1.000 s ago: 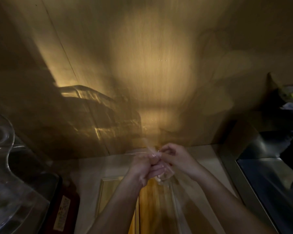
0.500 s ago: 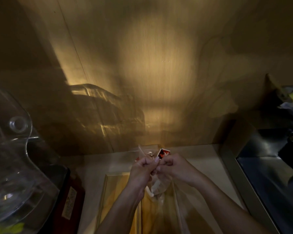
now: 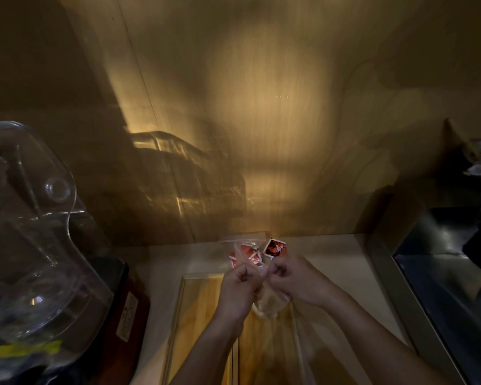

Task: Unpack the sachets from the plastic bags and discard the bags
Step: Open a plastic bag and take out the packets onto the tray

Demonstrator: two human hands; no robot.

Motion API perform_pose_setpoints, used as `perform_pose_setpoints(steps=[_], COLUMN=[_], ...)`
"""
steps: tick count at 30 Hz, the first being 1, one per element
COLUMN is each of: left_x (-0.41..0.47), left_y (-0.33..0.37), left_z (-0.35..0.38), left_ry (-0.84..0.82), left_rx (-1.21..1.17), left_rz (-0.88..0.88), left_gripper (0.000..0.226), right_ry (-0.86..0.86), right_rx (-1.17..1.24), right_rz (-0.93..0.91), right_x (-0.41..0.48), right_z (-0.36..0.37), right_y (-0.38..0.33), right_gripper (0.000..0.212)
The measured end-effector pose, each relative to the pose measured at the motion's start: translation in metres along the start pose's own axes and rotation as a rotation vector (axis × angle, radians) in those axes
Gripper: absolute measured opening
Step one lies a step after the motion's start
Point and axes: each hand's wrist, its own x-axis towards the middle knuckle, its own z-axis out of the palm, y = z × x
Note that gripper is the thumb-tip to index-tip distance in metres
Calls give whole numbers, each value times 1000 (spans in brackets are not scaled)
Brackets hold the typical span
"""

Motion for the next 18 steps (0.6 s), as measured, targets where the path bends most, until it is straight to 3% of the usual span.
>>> perform_pose_setpoints(steps=[5, 8, 15, 18], left_x=[-5, -7, -16, -20], left_y=[-3, -5, -19, -21], left_z=[-4, -6, -7, -10], left_ry=[0, 2, 53, 102], left_rx=[31, 64, 459, 526], left_rz=[-40, -40, 3, -9], left_gripper=[15, 15, 24, 22], right_ry=[47, 39, 155, 86], right_rx=[-206, -242, -518, -514], right_rz=[-43, -55, -10, 70], right_x=[-4, -7, -12, -15], right_z=[11, 15, 16, 15], right_y=[0, 0, 10, 11], right_gripper=[10, 11, 17, 12])
